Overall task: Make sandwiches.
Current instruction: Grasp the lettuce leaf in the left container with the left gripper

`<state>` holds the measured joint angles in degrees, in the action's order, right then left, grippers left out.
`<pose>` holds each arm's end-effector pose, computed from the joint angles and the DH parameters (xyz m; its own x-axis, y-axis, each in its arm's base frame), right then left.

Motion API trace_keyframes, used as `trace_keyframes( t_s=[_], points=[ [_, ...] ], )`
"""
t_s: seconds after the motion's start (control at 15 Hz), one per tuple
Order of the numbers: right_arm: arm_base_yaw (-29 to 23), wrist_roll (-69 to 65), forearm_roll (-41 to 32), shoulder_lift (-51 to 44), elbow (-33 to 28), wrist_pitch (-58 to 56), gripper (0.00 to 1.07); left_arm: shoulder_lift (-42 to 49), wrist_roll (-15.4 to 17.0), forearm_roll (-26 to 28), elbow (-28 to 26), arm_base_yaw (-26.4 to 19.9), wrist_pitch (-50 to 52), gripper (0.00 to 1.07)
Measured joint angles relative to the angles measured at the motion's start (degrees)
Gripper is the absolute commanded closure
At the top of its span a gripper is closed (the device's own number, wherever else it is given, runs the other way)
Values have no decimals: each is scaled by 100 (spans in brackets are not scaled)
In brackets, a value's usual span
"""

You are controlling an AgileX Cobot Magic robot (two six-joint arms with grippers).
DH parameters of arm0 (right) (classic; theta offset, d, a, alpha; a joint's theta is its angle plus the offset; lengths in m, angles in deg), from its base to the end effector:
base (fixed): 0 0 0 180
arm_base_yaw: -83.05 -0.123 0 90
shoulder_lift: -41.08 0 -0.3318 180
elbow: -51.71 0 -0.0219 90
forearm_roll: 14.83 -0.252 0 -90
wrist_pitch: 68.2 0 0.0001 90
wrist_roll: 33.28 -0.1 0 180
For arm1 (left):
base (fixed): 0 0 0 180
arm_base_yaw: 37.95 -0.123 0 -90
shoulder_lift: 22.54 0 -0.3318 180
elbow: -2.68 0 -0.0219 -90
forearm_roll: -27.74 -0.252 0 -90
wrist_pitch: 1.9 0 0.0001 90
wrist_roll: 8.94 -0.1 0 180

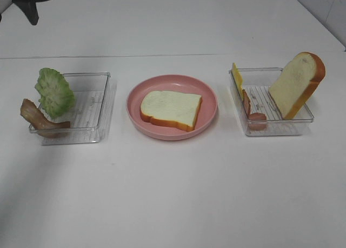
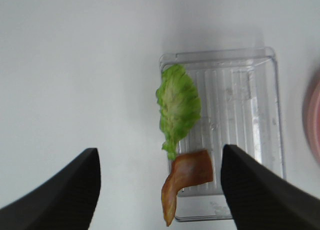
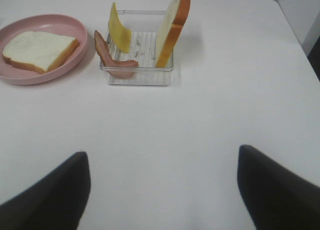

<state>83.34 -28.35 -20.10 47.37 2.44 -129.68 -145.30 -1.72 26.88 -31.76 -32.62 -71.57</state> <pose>-0.0455 0.0083 0.2747 -0.4498 -0.0396 -0.8922 -0.0859 0.9963 -0.0009 0.4663 -0.0421 0.3386 -0.9269 -0.0345 -0.3736 -0.0242 0.9992 -0.0322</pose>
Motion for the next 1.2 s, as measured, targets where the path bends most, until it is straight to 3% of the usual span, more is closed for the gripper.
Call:
trace_keyframes(
  t_s=[0.2,0.93,1.2],
  points=[
    [0,0,-6,0,0,0,31,-155,0,-103,372,-11,-34,43],
    [0,0,-6,0,0,0,31,-1318,0,138,384,-11,281,43],
    [0,0,-6,0,0,0,31,-1438,0,143,384,-11,481,54]
  ],
)
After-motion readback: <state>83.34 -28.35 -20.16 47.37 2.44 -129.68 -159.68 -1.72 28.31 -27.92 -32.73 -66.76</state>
